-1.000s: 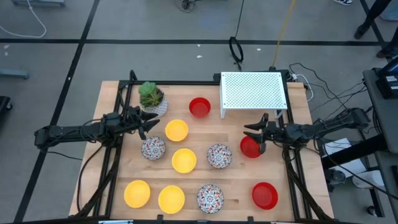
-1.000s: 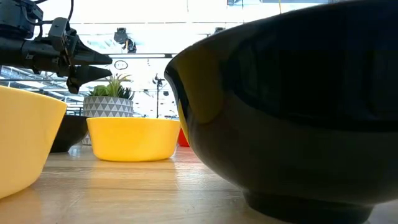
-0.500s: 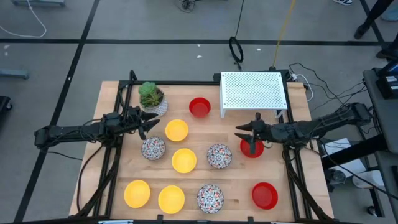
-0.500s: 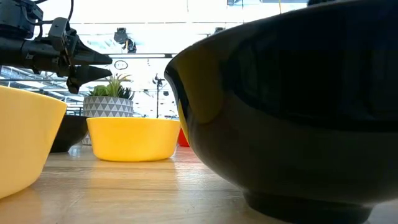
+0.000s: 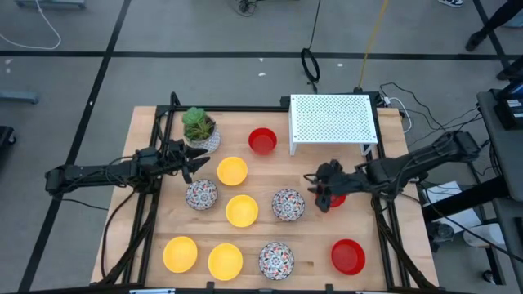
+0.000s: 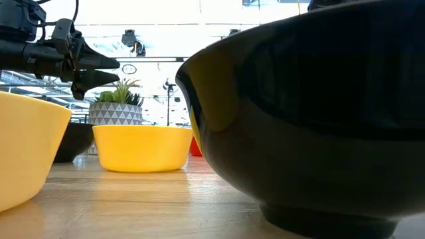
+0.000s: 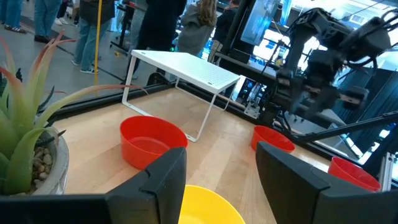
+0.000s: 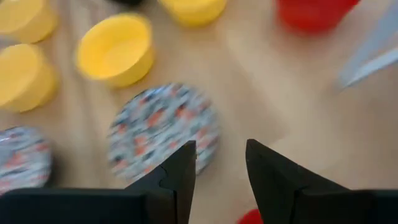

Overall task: Pick & Place Mini bowls
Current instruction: Put the middle red bowl on the shelf

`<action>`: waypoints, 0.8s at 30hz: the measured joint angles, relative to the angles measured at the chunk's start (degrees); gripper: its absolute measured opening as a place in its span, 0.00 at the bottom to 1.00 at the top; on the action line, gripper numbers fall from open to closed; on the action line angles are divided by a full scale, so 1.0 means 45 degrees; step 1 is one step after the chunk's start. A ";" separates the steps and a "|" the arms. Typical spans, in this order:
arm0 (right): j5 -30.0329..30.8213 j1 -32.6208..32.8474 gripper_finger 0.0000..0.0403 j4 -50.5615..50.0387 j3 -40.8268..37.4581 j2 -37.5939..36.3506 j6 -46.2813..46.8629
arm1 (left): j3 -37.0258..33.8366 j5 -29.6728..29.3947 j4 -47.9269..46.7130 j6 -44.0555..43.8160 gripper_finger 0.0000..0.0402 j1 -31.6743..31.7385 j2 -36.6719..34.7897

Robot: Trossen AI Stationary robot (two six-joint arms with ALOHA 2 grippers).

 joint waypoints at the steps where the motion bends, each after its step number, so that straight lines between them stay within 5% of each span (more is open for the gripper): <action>1: -0.0575 0.0086 0.32 0.0050 0.0003 0.0140 0.0477 | 0.0000 0.0000 -0.0005 0.0000 0.49 0.0000 0.0000; 8: -0.1874 0.1171 0.32 -0.0127 0.0003 0.1279 0.1914 | 0.0000 0.0000 0.0000 0.0000 0.49 0.0000 0.0000; 24: -0.0835 0.1595 0.32 -0.3145 -0.0002 0.2764 0.0912 | 0.0005 -0.0003 0.0000 0.0000 0.49 0.0000 0.0001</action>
